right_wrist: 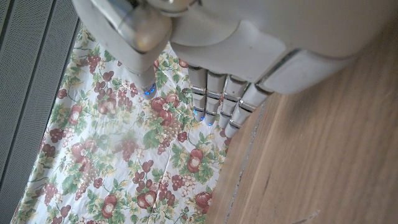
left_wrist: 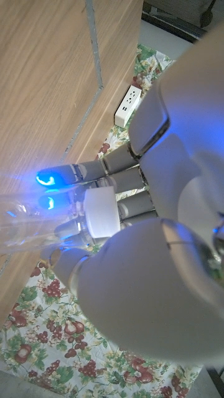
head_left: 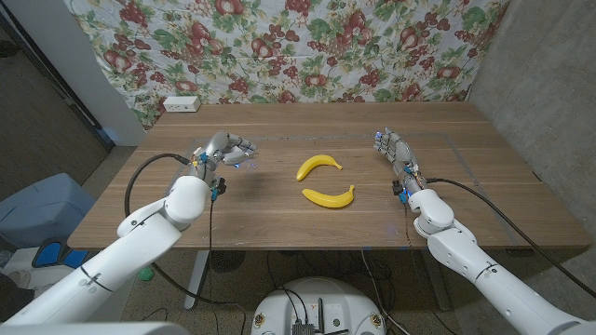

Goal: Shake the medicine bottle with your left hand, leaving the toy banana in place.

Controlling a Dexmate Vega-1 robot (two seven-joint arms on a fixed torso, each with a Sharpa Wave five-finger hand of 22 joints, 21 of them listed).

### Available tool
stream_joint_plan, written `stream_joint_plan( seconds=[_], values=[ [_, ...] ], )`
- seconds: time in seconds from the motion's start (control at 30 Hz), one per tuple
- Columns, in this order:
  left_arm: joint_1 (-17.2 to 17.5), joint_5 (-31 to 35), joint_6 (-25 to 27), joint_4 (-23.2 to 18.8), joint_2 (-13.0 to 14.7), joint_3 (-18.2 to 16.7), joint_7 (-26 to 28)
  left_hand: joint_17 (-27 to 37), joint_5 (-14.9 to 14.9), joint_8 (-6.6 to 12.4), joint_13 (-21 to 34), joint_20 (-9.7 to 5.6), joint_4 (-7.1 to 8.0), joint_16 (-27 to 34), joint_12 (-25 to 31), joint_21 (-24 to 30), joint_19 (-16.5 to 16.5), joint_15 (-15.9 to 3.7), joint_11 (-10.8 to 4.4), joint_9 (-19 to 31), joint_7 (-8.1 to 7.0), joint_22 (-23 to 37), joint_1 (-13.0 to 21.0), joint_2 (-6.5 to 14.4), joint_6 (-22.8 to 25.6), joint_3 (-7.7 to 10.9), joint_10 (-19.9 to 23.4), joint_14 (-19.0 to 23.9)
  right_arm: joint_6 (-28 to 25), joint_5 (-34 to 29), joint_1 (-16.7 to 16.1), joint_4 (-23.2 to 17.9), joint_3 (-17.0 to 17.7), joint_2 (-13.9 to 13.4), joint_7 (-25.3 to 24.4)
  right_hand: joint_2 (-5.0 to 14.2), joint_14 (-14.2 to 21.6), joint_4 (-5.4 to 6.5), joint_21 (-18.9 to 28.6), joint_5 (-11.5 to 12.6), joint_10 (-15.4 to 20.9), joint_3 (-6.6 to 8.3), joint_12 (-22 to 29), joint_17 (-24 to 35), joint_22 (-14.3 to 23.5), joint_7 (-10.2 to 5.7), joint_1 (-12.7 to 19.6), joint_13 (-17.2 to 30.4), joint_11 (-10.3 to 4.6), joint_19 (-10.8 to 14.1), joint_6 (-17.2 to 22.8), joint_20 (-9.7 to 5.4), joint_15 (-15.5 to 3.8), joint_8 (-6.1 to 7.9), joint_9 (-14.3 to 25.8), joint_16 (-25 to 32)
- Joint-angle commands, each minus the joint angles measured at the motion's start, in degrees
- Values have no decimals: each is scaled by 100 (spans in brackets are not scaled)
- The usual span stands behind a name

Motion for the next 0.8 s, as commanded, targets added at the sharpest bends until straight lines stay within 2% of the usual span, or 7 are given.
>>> stream_joint_plan(
  seconds=[0.03,0.17,0.4,0.8],
  values=[
    [-57,-142,200,-92,215,157,61,225,17,-5,7,-769,10,29,-35,12,-5,-1617,-2,21,1,-5,894,904,-2,41,39,1327,52,11,-41,14,28,-22,23,1,46,-28,-18,-22,13,9,12,-3,18,17,-46,-7,11,57,-6,9,2,11,16,-1],
    [39,13,-49,-30,78,176,437,223,17,-5,8,-770,11,25,-37,14,-3,-1617,-7,21,8,-4,895,906,-2,45,40,1325,57,18,-57,-3,40,-27,17,1,45,-28,-24,-22,11,9,11,-4,18,16,-46,-7,3,59,-11,8,-2,9,16,-2],
    [247,597,-890,312,-507,259,1603,210,16,-6,9,-767,14,11,-39,16,-5,-1618,-2,22,1,-5,890,908,-5,47,46,1319,80,36,-93,-25,60,-39,22,1,47,-28,-36,-22,11,10,11,-5,18,13,-47,-8,17,63,-17,10,-5,7,15,-2],
    [398,1121,-1212,485,-1139,225,2451,193,11,-10,27,-770,13,-2,-41,21,0,-1619,-8,23,-20,-5,888,907,-17,52,34,1325,131,56,-146,-51,85,-56,48,2,46,-27,-53,-22,11,11,11,-7,19,9,-49,-9,10,70,-19,9,-4,8,15,-4]
  ],
)
